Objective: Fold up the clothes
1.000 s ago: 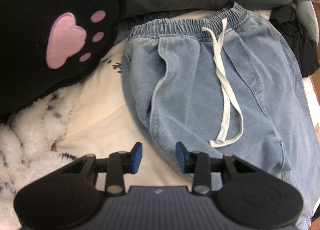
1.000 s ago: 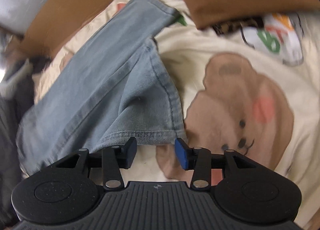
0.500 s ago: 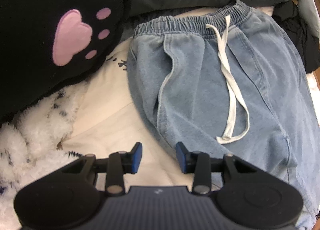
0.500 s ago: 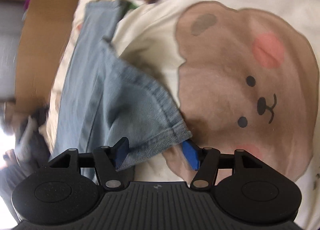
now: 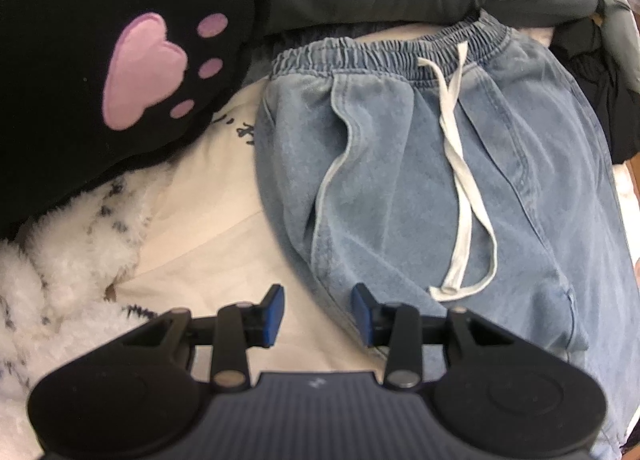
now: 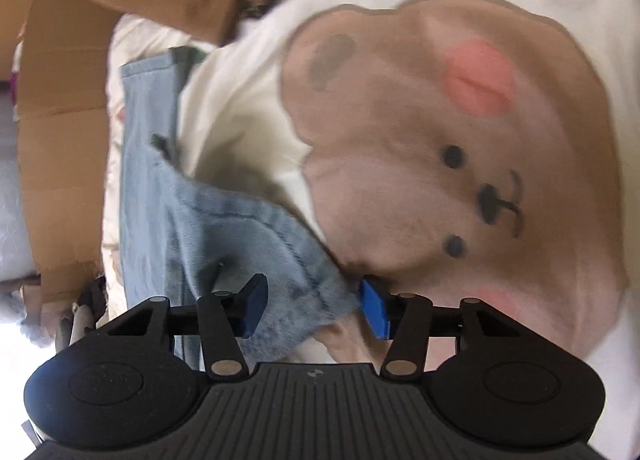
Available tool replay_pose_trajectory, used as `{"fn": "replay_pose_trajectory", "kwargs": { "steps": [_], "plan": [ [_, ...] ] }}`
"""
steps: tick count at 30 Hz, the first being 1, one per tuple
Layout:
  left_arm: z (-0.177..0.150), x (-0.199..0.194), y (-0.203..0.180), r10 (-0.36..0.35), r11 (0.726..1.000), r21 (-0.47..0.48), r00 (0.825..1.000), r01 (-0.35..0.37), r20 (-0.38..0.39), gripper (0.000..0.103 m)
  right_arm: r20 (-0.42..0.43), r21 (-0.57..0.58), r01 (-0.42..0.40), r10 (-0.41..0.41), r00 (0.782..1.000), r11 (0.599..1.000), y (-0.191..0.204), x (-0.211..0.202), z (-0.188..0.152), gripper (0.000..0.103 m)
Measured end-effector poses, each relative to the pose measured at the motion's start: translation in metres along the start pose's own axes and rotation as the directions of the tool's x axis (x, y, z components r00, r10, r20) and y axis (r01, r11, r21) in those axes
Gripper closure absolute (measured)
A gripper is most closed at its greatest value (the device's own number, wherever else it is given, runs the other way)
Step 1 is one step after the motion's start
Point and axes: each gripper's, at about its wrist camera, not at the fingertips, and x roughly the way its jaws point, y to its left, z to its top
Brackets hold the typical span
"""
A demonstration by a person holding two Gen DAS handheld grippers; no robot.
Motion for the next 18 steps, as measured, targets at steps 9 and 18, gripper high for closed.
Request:
{"fn": "replay_pose_trajectory", "kwargs": {
  "steps": [9,18],
  "plan": [
    [0.0,0.002,0.0,0.005,1.0,0.001,1.0,-0.005,-0.002,0.063,0.01,0.11,-0.072,0.071,0.997,0.991,-0.003,0.013,-0.002,0.049],
    [0.001,-0.001,0.004,-0.019,0.999,-0.039,1.0,0.019,0.001,0.063,0.034,-0.005,-0.027,0.027,0.999,1.0,0.023,0.016,0.004,0.093]
  ]
}}
